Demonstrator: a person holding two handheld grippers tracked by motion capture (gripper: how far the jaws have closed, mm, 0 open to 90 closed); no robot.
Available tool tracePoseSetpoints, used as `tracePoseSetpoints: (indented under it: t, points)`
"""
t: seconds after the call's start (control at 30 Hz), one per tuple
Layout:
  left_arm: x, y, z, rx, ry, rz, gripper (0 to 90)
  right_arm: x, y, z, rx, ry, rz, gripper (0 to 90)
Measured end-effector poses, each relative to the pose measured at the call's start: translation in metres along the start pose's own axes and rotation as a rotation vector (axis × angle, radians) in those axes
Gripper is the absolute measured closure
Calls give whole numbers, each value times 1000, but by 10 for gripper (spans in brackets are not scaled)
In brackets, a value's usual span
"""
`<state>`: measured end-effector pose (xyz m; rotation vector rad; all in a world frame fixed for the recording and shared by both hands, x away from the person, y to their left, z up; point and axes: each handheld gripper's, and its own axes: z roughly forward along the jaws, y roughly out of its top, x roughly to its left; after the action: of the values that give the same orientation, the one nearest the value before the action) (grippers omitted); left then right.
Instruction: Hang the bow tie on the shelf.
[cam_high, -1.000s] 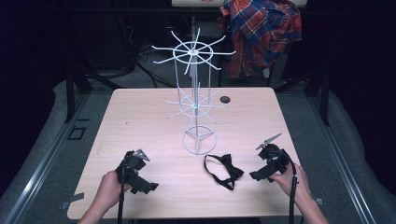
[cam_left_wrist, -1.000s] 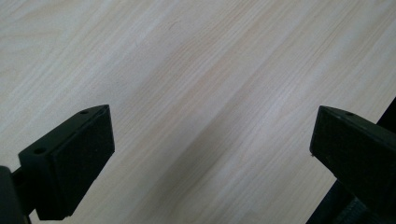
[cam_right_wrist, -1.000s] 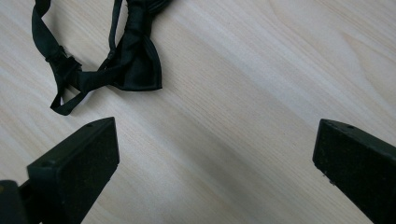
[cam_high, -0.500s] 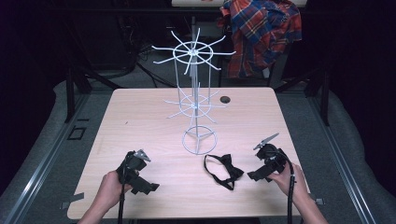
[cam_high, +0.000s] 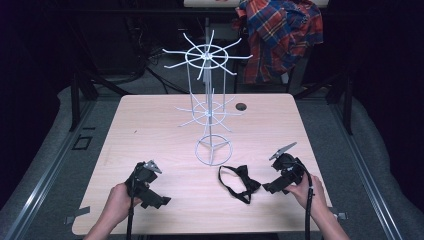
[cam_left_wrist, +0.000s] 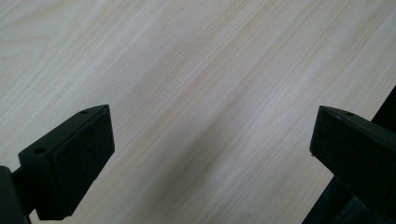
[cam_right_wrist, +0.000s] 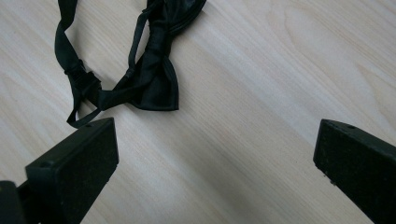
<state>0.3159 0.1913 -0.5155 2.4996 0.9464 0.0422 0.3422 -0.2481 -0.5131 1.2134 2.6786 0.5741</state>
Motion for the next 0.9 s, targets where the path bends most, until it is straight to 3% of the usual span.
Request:
tracePoseSetpoints:
  t: [0.07,0.47,0.57,0.73,0.9]
  points:
    - [1,0,0,6,0,0,0,1,3,1,-30,-6,12,0]
    - [-1,-1,-1,4,0,-2,0,11,16,8,-11,5,-2,0]
    - [-2,-1,-1,7,2,3,0,16,25,12,-40,36,15,0]
    - [0,-3,-2,4,-1,-1,0,23,35,21,-22,57,-13,0]
    - [0,-5,-4,0,6,-6,0,28,41,27,-19,36,-19,0]
